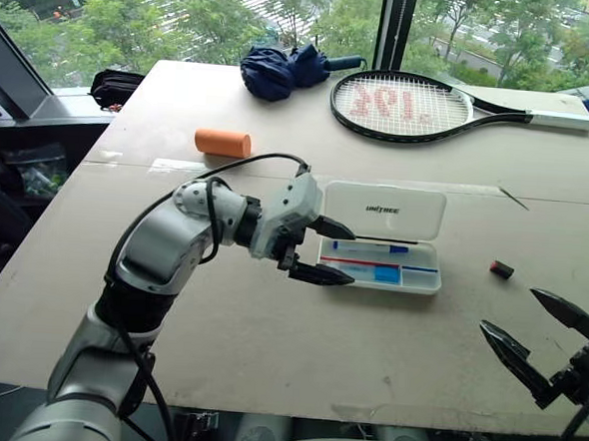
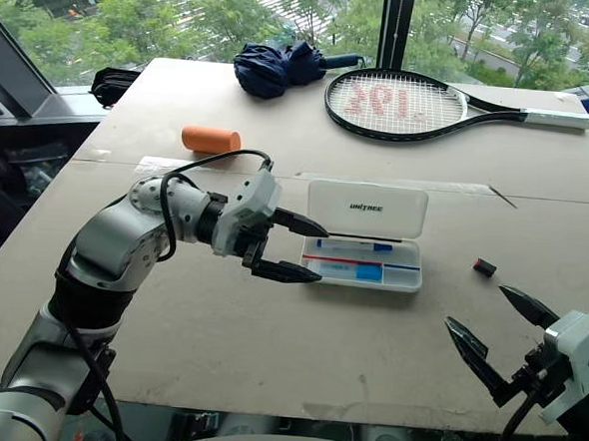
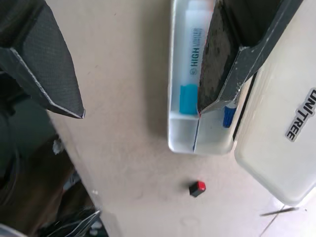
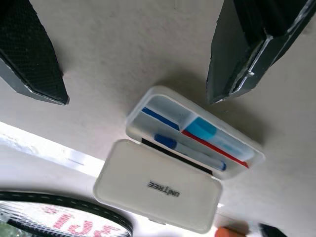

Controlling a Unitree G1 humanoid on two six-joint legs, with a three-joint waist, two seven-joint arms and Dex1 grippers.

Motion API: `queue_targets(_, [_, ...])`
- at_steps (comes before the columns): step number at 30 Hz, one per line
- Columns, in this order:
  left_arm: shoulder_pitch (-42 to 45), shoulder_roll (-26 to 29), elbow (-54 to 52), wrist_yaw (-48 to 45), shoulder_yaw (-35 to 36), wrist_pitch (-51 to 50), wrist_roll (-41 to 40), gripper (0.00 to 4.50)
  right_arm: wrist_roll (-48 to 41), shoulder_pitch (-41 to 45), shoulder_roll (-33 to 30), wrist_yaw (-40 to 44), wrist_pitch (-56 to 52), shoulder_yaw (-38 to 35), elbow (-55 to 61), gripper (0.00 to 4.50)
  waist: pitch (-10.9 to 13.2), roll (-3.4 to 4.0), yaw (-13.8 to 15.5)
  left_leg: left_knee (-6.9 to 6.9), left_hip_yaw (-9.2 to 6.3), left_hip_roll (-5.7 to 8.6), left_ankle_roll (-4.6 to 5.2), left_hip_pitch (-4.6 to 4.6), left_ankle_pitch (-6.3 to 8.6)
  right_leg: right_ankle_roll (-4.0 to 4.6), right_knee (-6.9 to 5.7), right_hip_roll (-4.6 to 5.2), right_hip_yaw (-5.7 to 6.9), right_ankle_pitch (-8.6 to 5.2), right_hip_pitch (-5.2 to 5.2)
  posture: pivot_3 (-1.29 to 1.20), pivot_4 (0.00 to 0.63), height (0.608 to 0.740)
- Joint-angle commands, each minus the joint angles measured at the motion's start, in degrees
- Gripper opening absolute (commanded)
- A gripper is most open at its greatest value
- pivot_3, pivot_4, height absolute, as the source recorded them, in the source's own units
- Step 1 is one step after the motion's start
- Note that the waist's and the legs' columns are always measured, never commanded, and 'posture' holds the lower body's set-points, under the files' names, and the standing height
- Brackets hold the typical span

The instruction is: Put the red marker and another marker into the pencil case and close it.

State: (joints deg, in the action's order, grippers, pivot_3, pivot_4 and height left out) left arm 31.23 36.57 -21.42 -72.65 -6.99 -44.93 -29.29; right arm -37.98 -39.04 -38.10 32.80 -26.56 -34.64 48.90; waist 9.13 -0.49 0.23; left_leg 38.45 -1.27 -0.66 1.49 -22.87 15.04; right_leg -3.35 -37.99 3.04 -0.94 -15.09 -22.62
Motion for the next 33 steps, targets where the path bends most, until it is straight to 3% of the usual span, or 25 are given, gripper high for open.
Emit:
queue_targets(1, [-3.94, 2.52, -10.02, 3.70, 8.29, -5.61, -8.95, 3.68, 2.01, 7.80, -9.68, -5.87, -13.50, 1.34, -2.07, 4.50, 0.01, 0.00, -0.29, 0.02, 0.03, 0.01, 0.00, 0.00, 0.00, 0.01, 0.00, 0.02, -0.02, 0.00, 0.00, 0.00, 0.150, 0.730])
queue_targets(3, [-5.71, 2.81, -13.62, 6.68, 9.71, -7.37, -11.70, 3.68, -1.84, 12.03, -12.15, -4.22, -17.50, 1.51, -5.60, 4.50, 0.00, -0.02, 0.27, 0.01, -0.02, 0.05, 0.00, 0.01, 0.00, 0.01, 0.02, 0.02, 0.02, 0.00, 0.04, 0.00, 0.150, 0.730])
queue_targets(6, [-9.10, 4.34, -17.79, 10.43, 12.92, -9.59, -15.38, 3.68, 0.24, 20.38, -16.52, -3.05, -20.55, 5.87, -12.94, 4.50, 0.04, -0.07, 0.64, 0.00, -0.14, 0.08, 0.00, -0.01, 0.00, 0.00, 0.06, 0.00, 0.11, 0.00, 0.13, 0.00, 0.150, 0.730])
queue_targets(11, [-13.84, 8.86, -22.54, 12.99, 17.66, -11.05, -21.38, 3.68, 6.78, 33.49, -24.66, 3.33, -20.71, 19.18, -27.35, 4.50, 0.10, -0.08, 0.28, -0.02, 0.03, 0.08, 0.01, 0.04, 0.00, -0.01, 0.07, 0.00, 0.00, 0.00, 0.05, 0.00, 0.150, 0.730])
queue_targets(18, [-16.51, 11.60, -27.41, 18.88, 19.42, -11.15, -27.98, 3.68, 14.70, 50.90, -23.71, 11.92, -17.52, 33.91, -45.47, 4.50, 0.12, -0.06, 0.31, -0.03, 0.07, 0.08, 0.01, 0.04, 0.00, -0.01, 0.06, -0.01, -0.02, 0.01, 0.02, 0.00, 0.150, 0.730])
queue_targets(22, [-18.33, 12.41, -28.47, 21.93, 19.92, -10.16, -29.54, 3.83, 17.99, 54.69, -23.92, 16.06, -16.24, 37.87, -50.79, 2.73, 0.12, -0.05, 0.28, -0.03, 0.06, 0.06, 0.00, 0.04, 0.00, -0.01, 0.05, -0.02, -0.01, 0.01, 0.01, 0.00, 0.150, 0.730])
queue_targets(27, [-22.65, 14.34, -28.77, 22.13, 21.78, -8.09, -29.87, 3.83, 18.12, 52.79, -27.03, 22.36, -13.18, 36.09, -49.13, 0.23, 0.11, -0.03, 0.53, -0.01, 0.09, 0.08, 0.00, 0.04, 0.00, -0.01, 0.05, 0.04, -0.03, 0.02, 0.04, 0.00, 0.150, 0.730])
queue_targets(28, [-24.06, 14.87, -28.61, 21.68, 22.41, -7.48, -29.44, 3.83, 17.65, 51.89, -27.73, 23.89, -11.98, 35.18, -47.55, 0.00, 0.11, -0.04, 0.56, -0.01, 0.10, 0.09, 0.01, 0.04, 0.00, -0.01, 0.05, 0.06, -0.04, 0.02, 0.03, 0.00, 0.150, 0.730])
queue_targets(33, [-31.64, 17.34, -29.20, 19.91, 27.69, -5.25, -29.55, 3.83, 15.10, 49.82, -29.93, 30.59, -9.14, 34.10, -35.78, 0.00, 0.16, 0.05, 0.05, -0.05, 0.08, 0.04, 0.00, 0.04, 0.00, 0.00, 0.05, 0.02, -0.03, 0.02, -0.03, 0.00, 0.150, 0.730])
